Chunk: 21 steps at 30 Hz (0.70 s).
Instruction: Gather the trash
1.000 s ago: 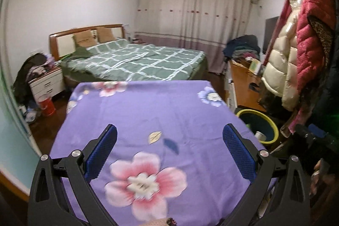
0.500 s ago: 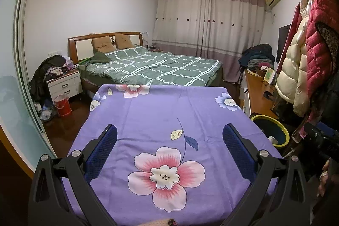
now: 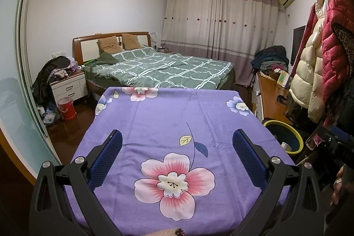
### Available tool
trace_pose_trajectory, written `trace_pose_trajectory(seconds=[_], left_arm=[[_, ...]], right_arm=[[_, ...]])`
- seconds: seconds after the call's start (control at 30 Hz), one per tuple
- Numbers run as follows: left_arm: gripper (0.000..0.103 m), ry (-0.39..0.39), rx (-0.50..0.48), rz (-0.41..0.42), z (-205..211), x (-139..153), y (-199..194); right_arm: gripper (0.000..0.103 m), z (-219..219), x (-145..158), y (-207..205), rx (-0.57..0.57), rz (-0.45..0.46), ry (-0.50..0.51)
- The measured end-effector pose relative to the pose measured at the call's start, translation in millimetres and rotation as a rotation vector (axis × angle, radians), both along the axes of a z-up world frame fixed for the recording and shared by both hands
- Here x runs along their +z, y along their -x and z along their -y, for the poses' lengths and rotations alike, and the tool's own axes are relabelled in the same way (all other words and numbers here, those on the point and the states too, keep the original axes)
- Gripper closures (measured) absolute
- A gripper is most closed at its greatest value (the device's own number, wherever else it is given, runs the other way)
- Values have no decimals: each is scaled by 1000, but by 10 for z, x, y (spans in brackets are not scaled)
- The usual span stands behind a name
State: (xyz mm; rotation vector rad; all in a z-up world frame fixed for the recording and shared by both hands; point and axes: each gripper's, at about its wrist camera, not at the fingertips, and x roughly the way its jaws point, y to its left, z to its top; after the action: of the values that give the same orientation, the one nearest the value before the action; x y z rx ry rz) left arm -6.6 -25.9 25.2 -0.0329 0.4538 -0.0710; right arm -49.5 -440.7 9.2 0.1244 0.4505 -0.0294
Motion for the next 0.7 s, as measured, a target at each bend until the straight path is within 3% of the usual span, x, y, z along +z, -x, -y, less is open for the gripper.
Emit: trace_pose_trajectory(seconds=[0.7], left_arm=[[5,-4,-2,-11,55,18,-1]], right_arm=[[12,49,-37,-23,-12,-6,-16]])
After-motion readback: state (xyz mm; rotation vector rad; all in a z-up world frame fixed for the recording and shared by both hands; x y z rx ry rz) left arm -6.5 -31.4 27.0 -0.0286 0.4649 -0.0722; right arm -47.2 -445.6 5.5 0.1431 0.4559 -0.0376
